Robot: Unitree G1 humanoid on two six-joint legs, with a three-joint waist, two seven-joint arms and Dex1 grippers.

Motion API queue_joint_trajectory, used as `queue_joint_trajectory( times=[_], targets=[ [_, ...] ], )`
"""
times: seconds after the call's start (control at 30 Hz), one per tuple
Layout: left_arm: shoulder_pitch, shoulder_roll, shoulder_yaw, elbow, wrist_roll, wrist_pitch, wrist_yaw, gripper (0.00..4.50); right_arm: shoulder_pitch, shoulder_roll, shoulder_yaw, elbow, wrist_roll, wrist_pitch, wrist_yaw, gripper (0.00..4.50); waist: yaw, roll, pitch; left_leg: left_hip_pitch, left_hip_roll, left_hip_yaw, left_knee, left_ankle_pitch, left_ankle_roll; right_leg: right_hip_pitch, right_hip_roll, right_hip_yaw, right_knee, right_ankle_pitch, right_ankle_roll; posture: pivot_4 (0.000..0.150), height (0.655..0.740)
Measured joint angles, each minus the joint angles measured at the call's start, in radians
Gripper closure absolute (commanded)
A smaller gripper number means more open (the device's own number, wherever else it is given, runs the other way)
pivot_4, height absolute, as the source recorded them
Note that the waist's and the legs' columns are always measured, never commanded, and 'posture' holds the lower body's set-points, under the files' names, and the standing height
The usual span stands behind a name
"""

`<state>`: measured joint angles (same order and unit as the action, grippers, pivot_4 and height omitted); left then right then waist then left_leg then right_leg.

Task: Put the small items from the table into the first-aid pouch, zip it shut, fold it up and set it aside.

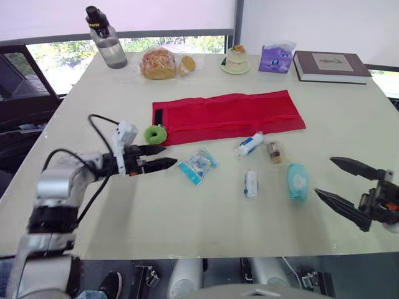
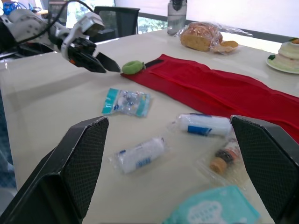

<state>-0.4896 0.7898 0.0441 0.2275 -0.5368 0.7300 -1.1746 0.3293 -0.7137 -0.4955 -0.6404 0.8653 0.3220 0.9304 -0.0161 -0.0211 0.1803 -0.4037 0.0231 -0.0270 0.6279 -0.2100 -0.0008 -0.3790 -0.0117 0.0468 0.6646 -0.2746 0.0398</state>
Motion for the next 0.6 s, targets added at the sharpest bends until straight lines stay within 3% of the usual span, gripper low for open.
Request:
queue_joint_trajectory(
  times=[0.3, 0.57, 0.6],
  targets=[
    [-0.158, -0.06, -0.217, 0.11, 0.064, 0.079, -0.139, 0.0, -0.063, -0.007, 0.098, -0.101, 0.001, 0.063, -0.097, 0.07, 0.005, 0.0, 0.0, -0.012, -0.001, -0.006, 0.007, 0.0, 0.0, -0.007, 0.001, -0.006, 0.003, 0.002, -0.004, 0.15, 0.74],
    [-0.224, -0.108, -0.243, 0.189, 0.088, 0.145, -0.155, 0.0, -0.071, -0.021, 0.134, -0.131, -0.026, 0.093, -0.157, 0.07, 0.001, 0.0, 0.0, -0.01, -0.001, -0.006, 0.01, 0.0, 0.0, -0.008, 0.001, -0.005, 0.01, 0.0, -0.001, 0.15, 0.74],
    [-0.225, -0.11, -0.242, 0.197, 0.089, 0.141, -0.156, 0.26, -0.075, -0.022, 0.135, -0.131, -0.028, 0.095, -0.162, 0.02, 0.001, 0.0, 0.0, -0.01, -0.001, -0.006, 0.01, 0.0, 0.0, -0.008, 0.001, -0.005, 0.011, 0.0, -0.001, 0.15, 0.74]
  ],
)
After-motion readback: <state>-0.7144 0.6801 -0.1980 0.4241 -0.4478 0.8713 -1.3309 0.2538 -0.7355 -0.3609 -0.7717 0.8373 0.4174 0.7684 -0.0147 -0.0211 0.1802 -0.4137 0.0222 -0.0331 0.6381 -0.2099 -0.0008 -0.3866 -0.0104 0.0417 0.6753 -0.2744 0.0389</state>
